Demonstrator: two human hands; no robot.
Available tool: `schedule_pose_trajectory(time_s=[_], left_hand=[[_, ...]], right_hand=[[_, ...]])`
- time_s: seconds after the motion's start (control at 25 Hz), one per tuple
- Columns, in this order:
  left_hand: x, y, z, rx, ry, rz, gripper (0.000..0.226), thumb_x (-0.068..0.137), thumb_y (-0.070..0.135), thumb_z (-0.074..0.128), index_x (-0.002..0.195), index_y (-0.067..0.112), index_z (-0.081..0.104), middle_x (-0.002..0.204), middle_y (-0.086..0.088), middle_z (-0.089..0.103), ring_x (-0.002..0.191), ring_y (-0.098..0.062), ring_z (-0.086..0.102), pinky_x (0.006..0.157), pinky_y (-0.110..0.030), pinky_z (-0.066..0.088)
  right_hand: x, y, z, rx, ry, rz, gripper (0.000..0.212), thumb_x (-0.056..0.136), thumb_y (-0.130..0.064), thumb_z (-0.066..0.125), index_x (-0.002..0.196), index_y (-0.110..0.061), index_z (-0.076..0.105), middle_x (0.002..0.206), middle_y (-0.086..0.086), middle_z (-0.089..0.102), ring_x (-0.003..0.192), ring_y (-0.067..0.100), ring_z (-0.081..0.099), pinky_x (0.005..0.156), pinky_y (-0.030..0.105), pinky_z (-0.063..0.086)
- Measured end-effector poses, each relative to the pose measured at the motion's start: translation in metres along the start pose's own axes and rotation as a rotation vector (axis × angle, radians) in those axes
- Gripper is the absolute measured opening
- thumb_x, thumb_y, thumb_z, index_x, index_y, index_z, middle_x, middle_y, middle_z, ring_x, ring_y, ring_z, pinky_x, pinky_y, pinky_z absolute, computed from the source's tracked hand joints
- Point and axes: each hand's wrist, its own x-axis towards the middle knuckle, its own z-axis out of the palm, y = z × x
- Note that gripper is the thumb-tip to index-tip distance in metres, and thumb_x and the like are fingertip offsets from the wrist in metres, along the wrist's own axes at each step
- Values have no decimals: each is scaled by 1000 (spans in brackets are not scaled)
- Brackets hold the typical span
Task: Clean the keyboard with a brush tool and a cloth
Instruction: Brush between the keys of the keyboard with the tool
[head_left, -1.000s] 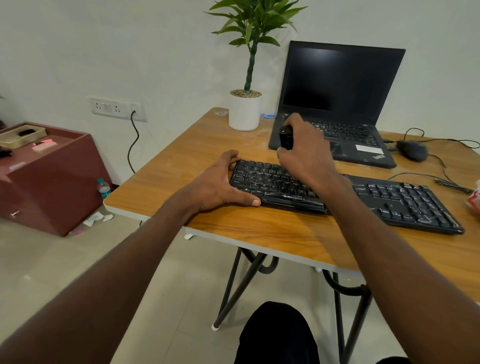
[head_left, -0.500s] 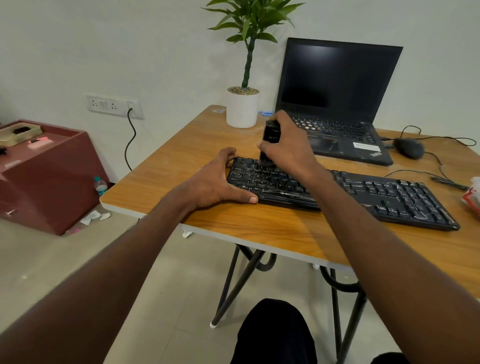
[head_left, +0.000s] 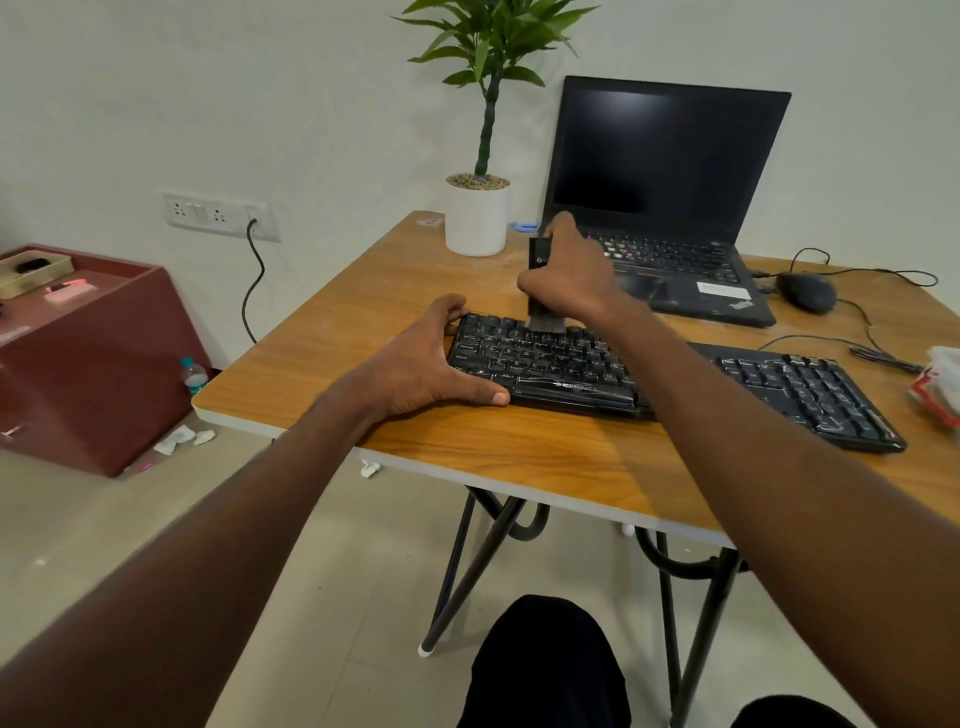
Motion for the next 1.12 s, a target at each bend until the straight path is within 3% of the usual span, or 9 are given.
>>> schedule_pose_trajectory(time_s=[0.08, 0.24, 0.4, 0.52, 0.68, 0.8, 0.92, 1.04, 1.12], left_hand=[[-1, 2, -1, 8, -1, -2, 144, 51, 62, 101, 164, 30, 19, 164, 10, 37, 142, -6, 36, 122, -34, 34], [-2, 5, 0, 0, 6, -4, 143, 53, 56, 102, 165, 27, 18, 165, 7, 36, 142, -6, 35, 118, -28, 33], [-3, 5, 1, 5, 9, -5, 141, 54, 56, 101, 165, 26, 19, 165, 6, 37, 141, -5, 36, 120, -30, 33], [-3, 6, -1, 11, 7, -4, 142, 54, 57, 101, 165, 27, 18, 166, 6, 37, 144, -9, 37, 123, -35, 34], [-2, 5, 0, -4, 0, -9, 142, 54, 54, 102, 165, 26, 18, 167, 4, 35, 143, -8, 35, 124, -35, 33], [-2, 4, -1, -4, 5, -13, 144, 52, 57, 103, 165, 27, 19, 167, 4, 36, 147, -12, 36, 125, -40, 34], [-2, 4, 0, -15, 0, -16, 144, 52, 57, 103, 165, 27, 19, 167, 5, 36, 147, -11, 35, 126, -41, 33], [-2, 4, 0, -17, 4, 2, 144, 52, 56, 102, 165, 29, 19, 167, 5, 35, 146, -10, 36, 125, -39, 34], [-2, 3, -1, -5, 2, 1, 142, 52, 58, 102, 165, 31, 20, 167, 6, 35, 145, -10, 36, 124, -38, 35]], right_hand=[[7, -2, -5, -106, 20, 15, 62, 83, -23, 73, 133, -14, 39, 102, 6, 60, 94, 26, 65, 72, 40, 57], [12, -22, 5, 54, -112, -23, 54, 90, -20, 71, 132, -13, 37, 109, 7, 58, 99, 24, 65, 68, 36, 59], [13, -32, 13, -208, -54, -123, 62, 87, -19, 71, 137, -12, 36, 110, 10, 57, 97, 28, 60, 76, 41, 58], [14, -29, 13, -109, -106, -131, 59, 88, -19, 72, 135, -13, 37, 110, 10, 57, 101, 28, 62, 83, 45, 60], [15, -16, 13, -37, -4, -111, 59, 89, -16, 73, 135, -12, 37, 112, 8, 57, 100, 26, 63, 78, 40, 59], [11, -13, 14, 114, -44, -100, 55, 90, -18, 74, 132, -13, 39, 113, 8, 57, 99, 24, 65, 76, 37, 62], [10, -12, 10, 51, 24, -117, 57, 90, -17, 76, 133, -13, 39, 115, 8, 58, 103, 24, 64, 77, 33, 56], [3, -7, 3, 76, -59, -146, 55, 90, -19, 76, 132, -15, 40, 116, 8, 56, 99, 23, 62, 68, 26, 53], [-3, 3, -9, -16, -87, -118, 56, 88, -19, 75, 132, -17, 40, 116, 10, 56, 101, 27, 62, 75, 35, 58]])
